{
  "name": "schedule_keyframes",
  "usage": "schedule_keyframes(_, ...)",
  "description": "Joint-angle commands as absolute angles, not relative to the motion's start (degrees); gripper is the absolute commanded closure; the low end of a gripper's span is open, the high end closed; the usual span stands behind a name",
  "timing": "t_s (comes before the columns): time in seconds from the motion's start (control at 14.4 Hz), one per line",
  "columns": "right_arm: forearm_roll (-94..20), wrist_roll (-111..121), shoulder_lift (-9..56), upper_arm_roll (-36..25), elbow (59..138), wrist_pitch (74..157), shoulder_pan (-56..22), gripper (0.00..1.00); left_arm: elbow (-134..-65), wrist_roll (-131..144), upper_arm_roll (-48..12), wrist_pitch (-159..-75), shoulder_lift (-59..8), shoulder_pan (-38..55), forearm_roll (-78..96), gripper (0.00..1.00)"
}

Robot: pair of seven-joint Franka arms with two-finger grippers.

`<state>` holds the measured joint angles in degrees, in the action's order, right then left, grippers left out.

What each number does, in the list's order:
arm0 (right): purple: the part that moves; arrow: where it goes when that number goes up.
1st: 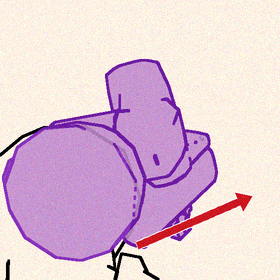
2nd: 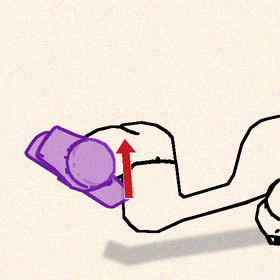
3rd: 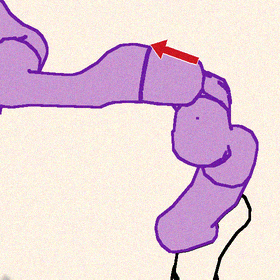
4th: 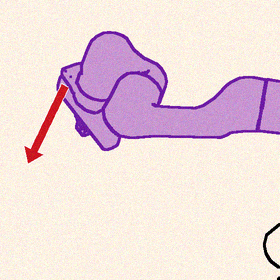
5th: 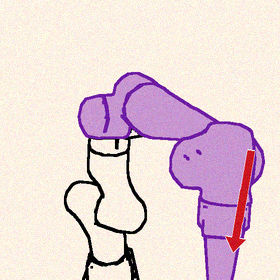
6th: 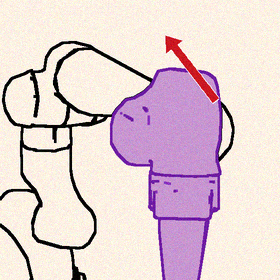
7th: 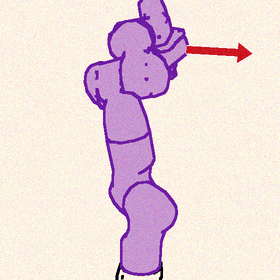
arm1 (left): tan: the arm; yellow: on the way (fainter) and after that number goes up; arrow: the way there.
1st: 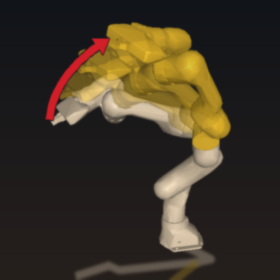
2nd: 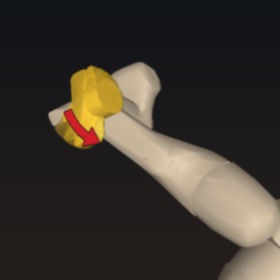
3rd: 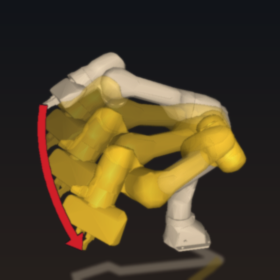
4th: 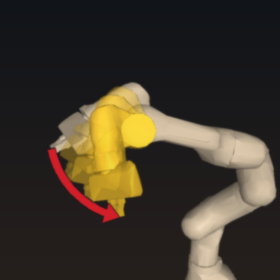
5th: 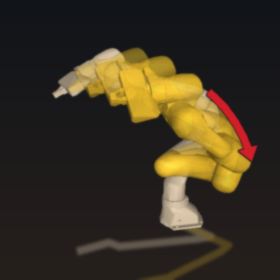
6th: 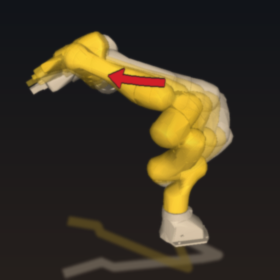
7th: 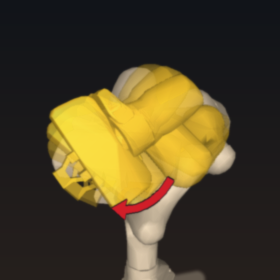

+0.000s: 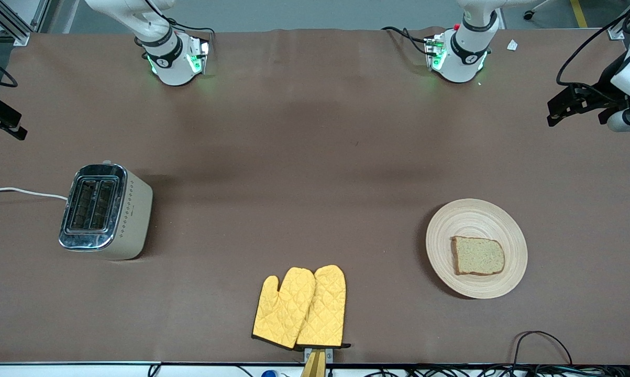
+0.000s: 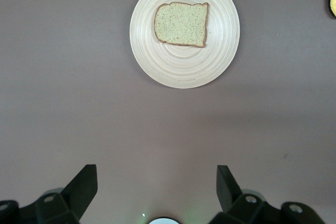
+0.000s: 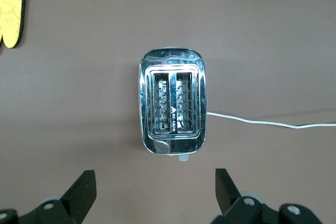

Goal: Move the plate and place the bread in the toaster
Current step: 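Move the left gripper down toward the wooden plate's rim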

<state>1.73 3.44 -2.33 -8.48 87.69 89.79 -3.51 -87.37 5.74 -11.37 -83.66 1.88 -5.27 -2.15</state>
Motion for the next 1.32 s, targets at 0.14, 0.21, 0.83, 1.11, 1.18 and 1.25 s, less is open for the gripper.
schedule_keyframes(0.14,1.5,4.1,-2.7,-8.5,87.8,89.1,-3.8,0.00,-85.3,5.8,-12.0,-80.6,1.2,-5.4,-3.5,0.00)
schedule_keyframes(0.21,1.5,4.1,-2.7,-8.5,87.8,89.1,-3.7,0.00,-85.3,5.6,-11.9,-80.6,1.0,-5.8,-3.4,0.00)
schedule_keyframes(0.83,1.5,4.0,-2.8,-8.6,87.8,89.0,-3.6,0.00,-81.8,3.5,-9.0,-89.2,-18.2,-16.3,8.1,0.00)
schedule_keyframes(1.11,1.4,4.0,-2.7,-8.6,87.8,89.0,-3.6,0.00,-81.7,-3.5,-9.0,-98.8,-26.6,-20.0,14.1,0.00)
schedule_keyframes(1.18,1.4,4.1,-2.7,-8.6,87.8,89.0,-3.6,0.00,-81.7,-4.8,-9.0,-101.1,-28.7,-20.6,15.7,0.00)
schedule_keyframes(1.25,1.5,4.1,-2.7,-8.6,87.8,89.0,-3.6,0.00,-81.7,-6.1,-9.0,-103.1,-31.2,-21.7,18.8,0.00)
